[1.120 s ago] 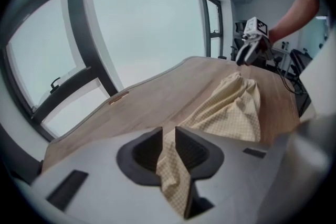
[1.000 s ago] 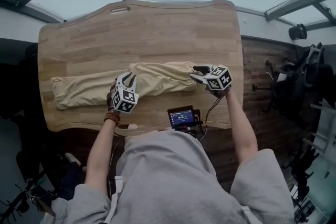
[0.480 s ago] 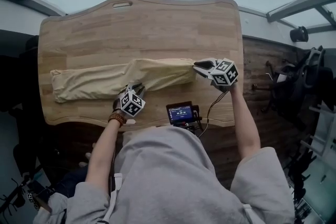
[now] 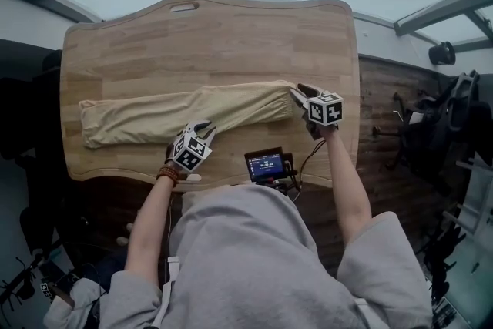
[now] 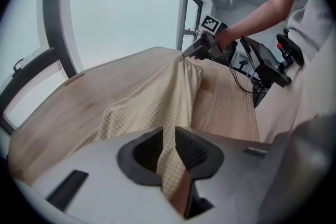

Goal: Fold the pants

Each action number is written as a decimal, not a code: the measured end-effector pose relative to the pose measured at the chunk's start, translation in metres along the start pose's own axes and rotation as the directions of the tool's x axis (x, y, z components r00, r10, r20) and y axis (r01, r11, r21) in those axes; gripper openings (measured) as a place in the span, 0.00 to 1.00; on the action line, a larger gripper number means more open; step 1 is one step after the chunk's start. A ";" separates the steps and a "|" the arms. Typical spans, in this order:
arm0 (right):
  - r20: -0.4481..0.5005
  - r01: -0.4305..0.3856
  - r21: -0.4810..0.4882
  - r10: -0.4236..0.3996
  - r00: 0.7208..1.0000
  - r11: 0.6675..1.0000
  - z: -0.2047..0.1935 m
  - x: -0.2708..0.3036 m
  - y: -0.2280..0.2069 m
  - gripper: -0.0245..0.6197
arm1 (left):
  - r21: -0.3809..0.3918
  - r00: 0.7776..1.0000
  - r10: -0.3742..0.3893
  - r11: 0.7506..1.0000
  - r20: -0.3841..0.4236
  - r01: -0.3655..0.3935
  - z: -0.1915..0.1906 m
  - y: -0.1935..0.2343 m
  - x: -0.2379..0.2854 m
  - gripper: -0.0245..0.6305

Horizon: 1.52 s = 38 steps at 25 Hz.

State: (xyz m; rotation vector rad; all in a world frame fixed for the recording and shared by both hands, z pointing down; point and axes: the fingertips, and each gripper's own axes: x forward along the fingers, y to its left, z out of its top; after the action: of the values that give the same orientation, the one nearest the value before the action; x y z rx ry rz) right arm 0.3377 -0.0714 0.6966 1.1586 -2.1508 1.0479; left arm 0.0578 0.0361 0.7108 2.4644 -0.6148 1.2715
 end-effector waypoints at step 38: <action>-0.172 0.468 0.256 -0.436 0.883 0.846 -0.094 -0.117 -0.170 0.16 | -0.645 0.916 0.345 0.657 -0.203 -0.390 -0.163 0.105 -0.065 0.15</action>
State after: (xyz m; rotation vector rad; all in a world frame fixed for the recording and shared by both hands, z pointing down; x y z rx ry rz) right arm 0.5486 0.0013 0.7382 1.6074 -1.5527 1.1910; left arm -0.1416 0.0336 0.7563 1.7211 -1.3467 0.9839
